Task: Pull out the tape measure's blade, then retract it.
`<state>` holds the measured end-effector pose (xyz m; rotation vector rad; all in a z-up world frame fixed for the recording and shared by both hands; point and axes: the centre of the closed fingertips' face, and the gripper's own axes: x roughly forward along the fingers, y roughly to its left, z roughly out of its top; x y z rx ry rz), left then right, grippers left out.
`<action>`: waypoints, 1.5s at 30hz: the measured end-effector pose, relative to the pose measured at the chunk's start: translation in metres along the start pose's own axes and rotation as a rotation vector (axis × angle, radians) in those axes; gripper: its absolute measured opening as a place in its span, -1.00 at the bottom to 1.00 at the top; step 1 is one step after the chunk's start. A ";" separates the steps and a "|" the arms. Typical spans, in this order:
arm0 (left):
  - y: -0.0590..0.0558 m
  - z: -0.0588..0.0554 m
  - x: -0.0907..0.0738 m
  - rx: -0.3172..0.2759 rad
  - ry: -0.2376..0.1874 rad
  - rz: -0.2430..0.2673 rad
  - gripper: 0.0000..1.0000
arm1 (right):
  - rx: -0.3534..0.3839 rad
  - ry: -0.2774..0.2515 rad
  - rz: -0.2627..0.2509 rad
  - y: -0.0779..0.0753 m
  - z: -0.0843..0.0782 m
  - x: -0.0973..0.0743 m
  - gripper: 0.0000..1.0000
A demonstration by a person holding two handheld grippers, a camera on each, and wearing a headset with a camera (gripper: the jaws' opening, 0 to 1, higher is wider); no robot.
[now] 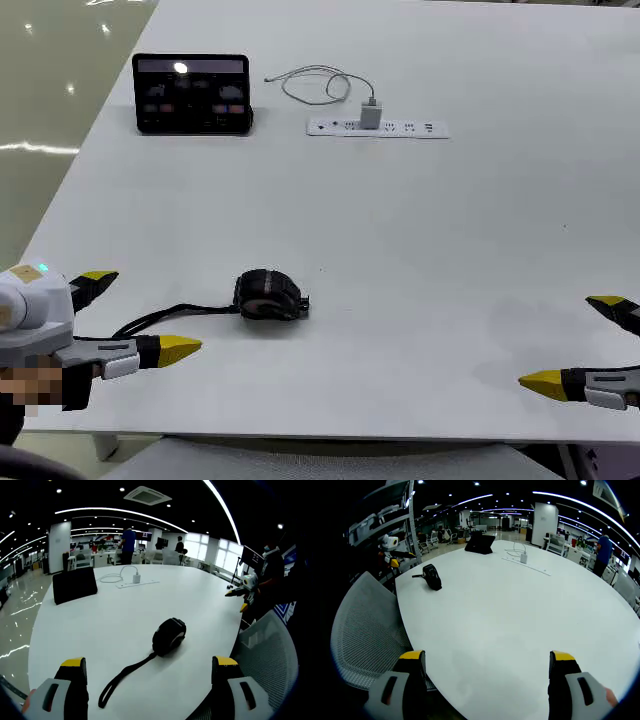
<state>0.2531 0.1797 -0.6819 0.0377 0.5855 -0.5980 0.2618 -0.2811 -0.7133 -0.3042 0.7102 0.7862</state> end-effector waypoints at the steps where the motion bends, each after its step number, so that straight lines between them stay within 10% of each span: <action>1: 0.000 0.000 0.000 0.001 0.002 -0.002 1.00 | 0.007 -0.001 0.001 0.000 0.000 0.000 0.97; 18: 0.000 0.004 -0.001 0.019 0.003 -0.005 1.00 | 0.023 -0.030 -0.017 -0.006 0.002 -0.004 1.00; 33: -0.007 -0.017 0.003 0.022 0.036 -0.036 1.00 | 0.005 -0.038 -0.012 -0.002 -0.009 -0.002 1.00; 45: -0.021 0.003 0.029 0.263 0.135 -0.163 1.00 | -0.047 -0.072 0.027 -0.004 0.025 0.011 1.00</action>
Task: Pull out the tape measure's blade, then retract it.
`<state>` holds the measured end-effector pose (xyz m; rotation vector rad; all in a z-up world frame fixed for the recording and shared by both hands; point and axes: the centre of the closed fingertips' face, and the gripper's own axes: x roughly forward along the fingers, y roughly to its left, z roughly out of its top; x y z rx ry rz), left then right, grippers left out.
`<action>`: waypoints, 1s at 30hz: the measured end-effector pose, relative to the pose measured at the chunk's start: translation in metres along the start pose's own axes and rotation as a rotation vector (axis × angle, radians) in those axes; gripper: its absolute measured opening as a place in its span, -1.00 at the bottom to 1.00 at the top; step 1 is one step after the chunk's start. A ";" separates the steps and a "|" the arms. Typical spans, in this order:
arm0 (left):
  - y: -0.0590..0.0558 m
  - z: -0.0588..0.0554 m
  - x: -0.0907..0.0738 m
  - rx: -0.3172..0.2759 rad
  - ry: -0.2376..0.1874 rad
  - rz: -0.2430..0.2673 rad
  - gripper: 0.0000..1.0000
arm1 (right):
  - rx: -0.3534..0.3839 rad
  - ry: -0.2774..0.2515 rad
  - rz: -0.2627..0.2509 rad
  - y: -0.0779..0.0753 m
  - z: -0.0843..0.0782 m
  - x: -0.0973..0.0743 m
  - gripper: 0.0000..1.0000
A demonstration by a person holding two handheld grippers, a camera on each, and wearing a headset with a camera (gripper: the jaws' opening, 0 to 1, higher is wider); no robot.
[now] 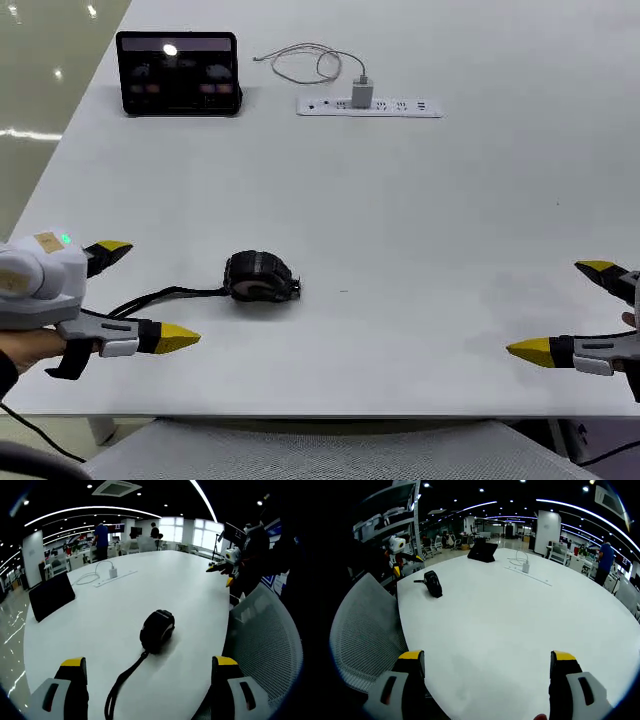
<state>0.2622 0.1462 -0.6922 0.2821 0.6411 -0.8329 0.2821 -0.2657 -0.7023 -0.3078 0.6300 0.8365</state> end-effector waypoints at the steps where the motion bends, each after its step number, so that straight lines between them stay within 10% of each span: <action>1: 0.001 0.000 0.003 0.046 0.030 -0.004 1.00 | -0.011 0.001 0.008 0.001 0.004 0.004 1.00; 14: -0.004 0.019 0.041 0.213 0.140 -0.109 0.77 | -0.140 -0.041 0.063 0.012 0.050 0.041 1.00; 24: -0.019 0.017 0.078 0.382 0.220 -0.228 0.44 | -0.173 -0.045 0.152 0.037 0.067 0.071 1.00; 30: -0.014 0.013 0.093 0.387 0.276 -0.246 0.31 | -0.184 -0.047 0.173 0.041 0.071 0.081 1.00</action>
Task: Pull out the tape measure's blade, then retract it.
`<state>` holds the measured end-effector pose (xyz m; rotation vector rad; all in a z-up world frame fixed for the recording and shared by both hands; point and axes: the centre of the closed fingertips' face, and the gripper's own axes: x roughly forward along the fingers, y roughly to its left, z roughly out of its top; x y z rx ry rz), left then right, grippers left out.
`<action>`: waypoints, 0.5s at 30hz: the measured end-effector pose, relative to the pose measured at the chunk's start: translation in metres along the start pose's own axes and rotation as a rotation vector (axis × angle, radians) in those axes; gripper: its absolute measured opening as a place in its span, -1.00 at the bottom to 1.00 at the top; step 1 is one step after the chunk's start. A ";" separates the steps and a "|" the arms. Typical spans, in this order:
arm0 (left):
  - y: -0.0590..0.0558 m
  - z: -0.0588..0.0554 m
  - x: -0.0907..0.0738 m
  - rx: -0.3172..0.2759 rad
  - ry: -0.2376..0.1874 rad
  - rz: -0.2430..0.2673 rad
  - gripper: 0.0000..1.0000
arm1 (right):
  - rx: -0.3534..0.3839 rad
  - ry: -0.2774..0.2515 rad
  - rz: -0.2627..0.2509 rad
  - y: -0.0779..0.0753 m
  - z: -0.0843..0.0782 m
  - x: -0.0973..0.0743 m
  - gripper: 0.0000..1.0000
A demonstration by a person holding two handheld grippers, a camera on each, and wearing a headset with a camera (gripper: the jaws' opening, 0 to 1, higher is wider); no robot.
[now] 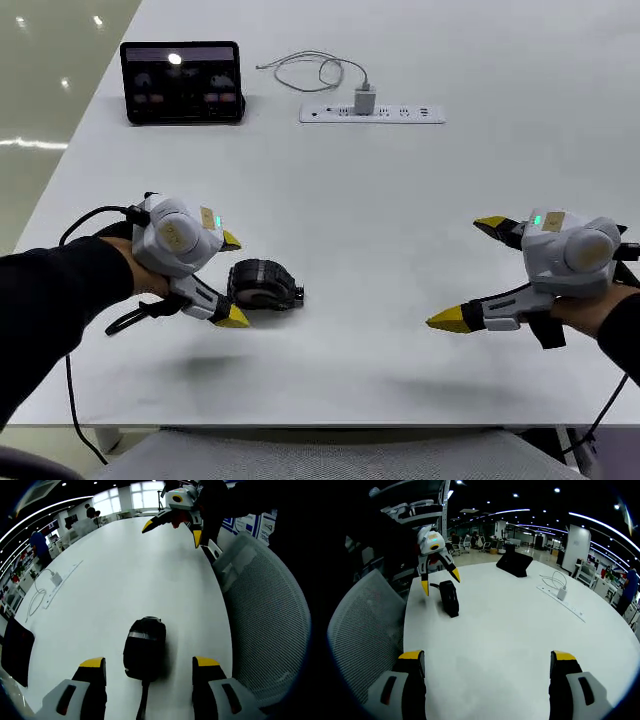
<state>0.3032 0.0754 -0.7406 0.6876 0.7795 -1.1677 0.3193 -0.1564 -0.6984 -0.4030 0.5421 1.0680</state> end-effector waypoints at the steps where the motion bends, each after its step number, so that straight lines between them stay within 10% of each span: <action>1: 0.001 0.001 0.001 0.000 -0.003 0.000 0.31 | 0.004 -0.001 0.000 0.000 0.001 0.001 1.00; 15: 0.003 0.016 0.017 0.042 0.034 -0.042 0.04 | -0.006 0.007 0.050 0.015 0.013 0.029 1.00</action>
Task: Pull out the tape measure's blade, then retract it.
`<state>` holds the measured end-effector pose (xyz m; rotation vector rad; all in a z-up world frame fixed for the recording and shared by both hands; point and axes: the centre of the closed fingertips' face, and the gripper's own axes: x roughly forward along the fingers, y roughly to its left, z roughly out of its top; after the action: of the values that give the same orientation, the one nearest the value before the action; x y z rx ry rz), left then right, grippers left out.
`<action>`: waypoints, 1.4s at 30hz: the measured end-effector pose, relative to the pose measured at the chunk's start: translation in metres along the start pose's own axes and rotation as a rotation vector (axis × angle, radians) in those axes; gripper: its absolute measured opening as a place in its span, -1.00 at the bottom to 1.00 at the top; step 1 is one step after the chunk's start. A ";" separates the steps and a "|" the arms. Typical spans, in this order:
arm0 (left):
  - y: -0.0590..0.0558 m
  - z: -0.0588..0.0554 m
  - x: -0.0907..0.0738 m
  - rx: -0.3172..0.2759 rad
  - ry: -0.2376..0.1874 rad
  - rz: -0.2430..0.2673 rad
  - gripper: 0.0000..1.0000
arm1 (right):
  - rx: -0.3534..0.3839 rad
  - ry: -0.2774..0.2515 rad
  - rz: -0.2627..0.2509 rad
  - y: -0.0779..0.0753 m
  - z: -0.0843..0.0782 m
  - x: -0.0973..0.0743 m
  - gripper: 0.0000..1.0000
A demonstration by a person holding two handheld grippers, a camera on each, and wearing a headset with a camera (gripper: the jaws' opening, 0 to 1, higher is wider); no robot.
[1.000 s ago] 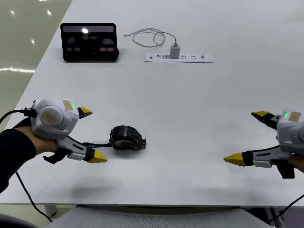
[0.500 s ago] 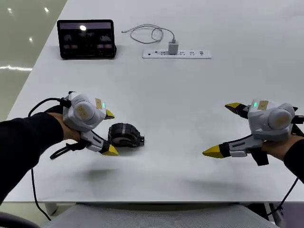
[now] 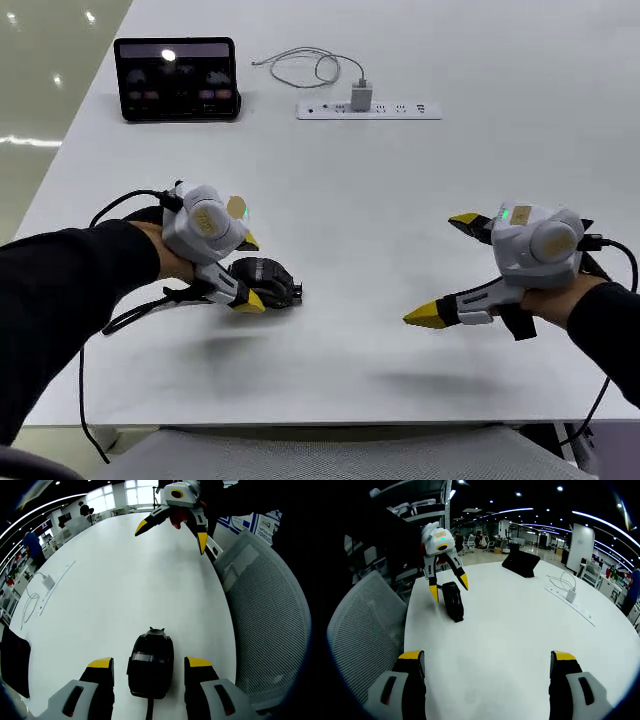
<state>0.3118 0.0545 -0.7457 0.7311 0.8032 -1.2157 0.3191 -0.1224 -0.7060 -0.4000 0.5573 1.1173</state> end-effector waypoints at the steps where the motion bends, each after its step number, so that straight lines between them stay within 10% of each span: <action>1: -0.001 0.001 0.001 -0.001 0.002 -0.009 0.03 | -0.004 0.000 0.012 0.003 0.003 0.004 1.00; 19: -0.002 -0.001 0.014 0.059 0.085 -0.037 -0.35 | -0.164 0.027 0.199 0.042 0.023 0.069 0.71; 42: -0.003 -0.002 0.015 0.045 0.081 -0.046 -0.35 | -0.240 0.151 0.308 0.070 0.017 0.142 -0.32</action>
<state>0.3105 0.0483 -0.7595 0.8067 0.8654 -1.2554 0.3043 0.0180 -0.7798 -0.6251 0.6339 1.4652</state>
